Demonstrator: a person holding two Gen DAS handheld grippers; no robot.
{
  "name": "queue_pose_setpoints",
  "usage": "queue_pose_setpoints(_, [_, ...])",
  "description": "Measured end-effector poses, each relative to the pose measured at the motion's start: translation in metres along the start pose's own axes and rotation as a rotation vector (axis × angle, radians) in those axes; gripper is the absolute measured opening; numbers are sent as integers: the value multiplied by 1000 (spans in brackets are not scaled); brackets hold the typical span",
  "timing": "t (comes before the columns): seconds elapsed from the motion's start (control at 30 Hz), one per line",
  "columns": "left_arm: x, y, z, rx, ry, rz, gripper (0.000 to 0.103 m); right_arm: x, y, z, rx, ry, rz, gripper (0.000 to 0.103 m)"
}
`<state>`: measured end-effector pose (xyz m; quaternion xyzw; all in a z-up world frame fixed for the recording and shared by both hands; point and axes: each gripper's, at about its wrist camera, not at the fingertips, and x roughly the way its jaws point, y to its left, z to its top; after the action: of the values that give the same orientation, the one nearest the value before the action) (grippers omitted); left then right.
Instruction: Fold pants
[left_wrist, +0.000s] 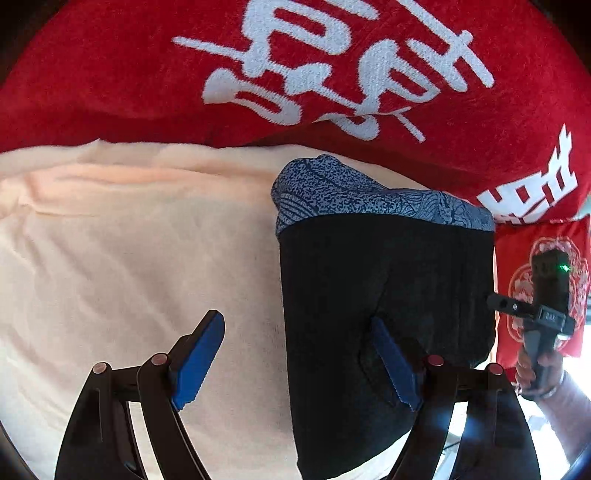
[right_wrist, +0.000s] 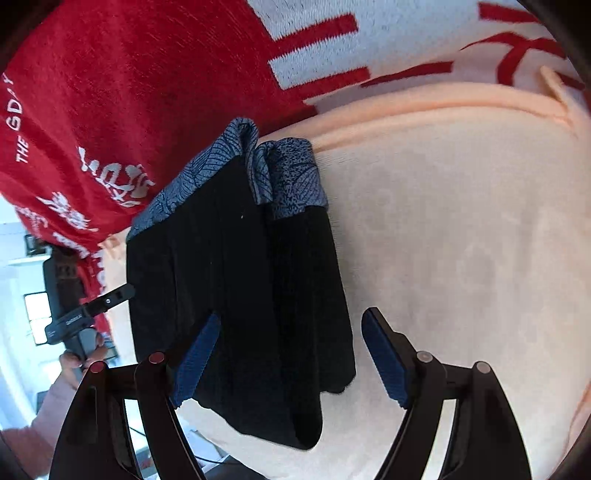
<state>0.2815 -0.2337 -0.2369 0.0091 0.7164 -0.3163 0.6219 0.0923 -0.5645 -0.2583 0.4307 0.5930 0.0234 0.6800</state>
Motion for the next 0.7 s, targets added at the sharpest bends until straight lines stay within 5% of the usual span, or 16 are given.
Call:
queue_pose_setpoints(0.2, [17, -2, 3, 32, 47, -87, 84, 18, -20, 6, 15, 50, 163, 83])
queue_pose_setpoints(0.27, [25, -5, 5, 46, 52, -85, 94, 24, -23, 9, 5, 61, 210, 83])
queue_pose_setpoints(0.4, [32, -15, 6, 69, 34, -87, 94, 29, -23, 12, -21, 64, 286, 88])
queue_pose_setpoints(0.6, [39, -18, 4, 22, 19, -73, 96, 31, -35, 18, 63, 79, 339, 88])
queue_pose_setpoints(0.7, [38, -18, 1, -1, 5, -54, 96, 28, -29, 18, 62, 85, 294, 83])
